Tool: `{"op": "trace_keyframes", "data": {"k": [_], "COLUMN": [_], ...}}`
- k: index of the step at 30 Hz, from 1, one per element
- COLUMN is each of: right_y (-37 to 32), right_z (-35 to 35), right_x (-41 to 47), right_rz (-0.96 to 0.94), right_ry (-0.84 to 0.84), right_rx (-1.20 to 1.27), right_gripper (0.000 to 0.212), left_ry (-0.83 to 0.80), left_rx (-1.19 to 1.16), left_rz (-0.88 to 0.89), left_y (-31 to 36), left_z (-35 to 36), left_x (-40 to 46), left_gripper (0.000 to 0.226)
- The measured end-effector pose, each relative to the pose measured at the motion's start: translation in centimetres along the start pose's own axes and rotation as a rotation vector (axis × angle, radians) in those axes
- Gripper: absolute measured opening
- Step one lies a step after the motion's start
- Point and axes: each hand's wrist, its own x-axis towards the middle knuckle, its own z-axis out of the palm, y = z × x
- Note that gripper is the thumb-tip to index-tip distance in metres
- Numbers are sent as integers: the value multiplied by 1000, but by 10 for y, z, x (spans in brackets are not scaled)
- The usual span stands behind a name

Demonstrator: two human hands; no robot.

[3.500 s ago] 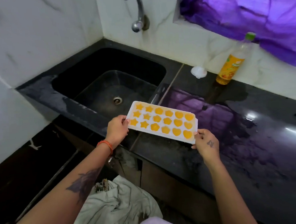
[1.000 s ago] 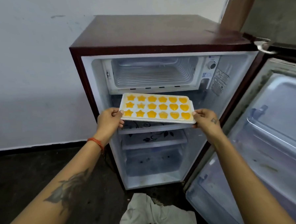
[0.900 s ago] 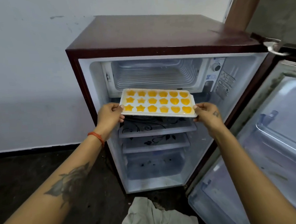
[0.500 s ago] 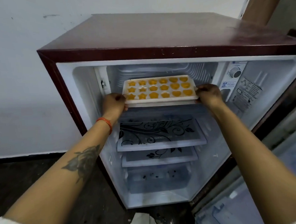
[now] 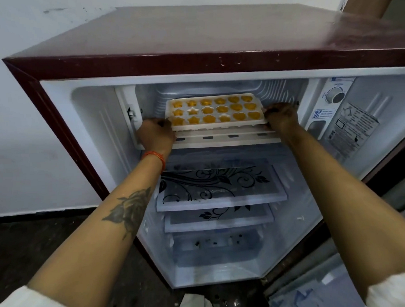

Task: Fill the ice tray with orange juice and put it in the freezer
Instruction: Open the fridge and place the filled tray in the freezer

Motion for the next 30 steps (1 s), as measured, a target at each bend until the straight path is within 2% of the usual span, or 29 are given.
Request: {"op": "trace_keyframes", "data": {"k": [4, 11, 15, 17, 20, 24, 27, 30], "right_y": [1, -7, -11, -8, 1, 12, 22, 33], "right_z": [2, -3, -16, -27, -48, -89, -127, -171], "right_x": [3, -17, -56, -85, -141, -243, -317, -378], "right_rz": [-1, -72, -228, -298, -385, -489, -496, -444], "right_ry": [6, 34, 61, 58, 73, 116, 184, 322], "right_rx": [-116, -334, -448, -431, -404, -396, -436, -506], "right_gripper": [13, 25, 29, 32, 36, 38, 37, 36], "left_ry": [-16, -126, -74, -93, -198, -443, -620, -782], "left_rx": [33, 130, 172, 184, 208, 249, 300, 292], "left_rz": [10, -24, 114, 183, 273, 391, 451, 550], "left_y": [0, 6, 13, 15, 17, 16, 17, 36], "left_z": [-1, -8, -24, -33, -48, -71, -84, -83], "left_x": [1, -12, -52, -79, -128, -208, -270, -329], "left_gripper": [29, 32, 41, 41, 38, 33, 31, 34]}}
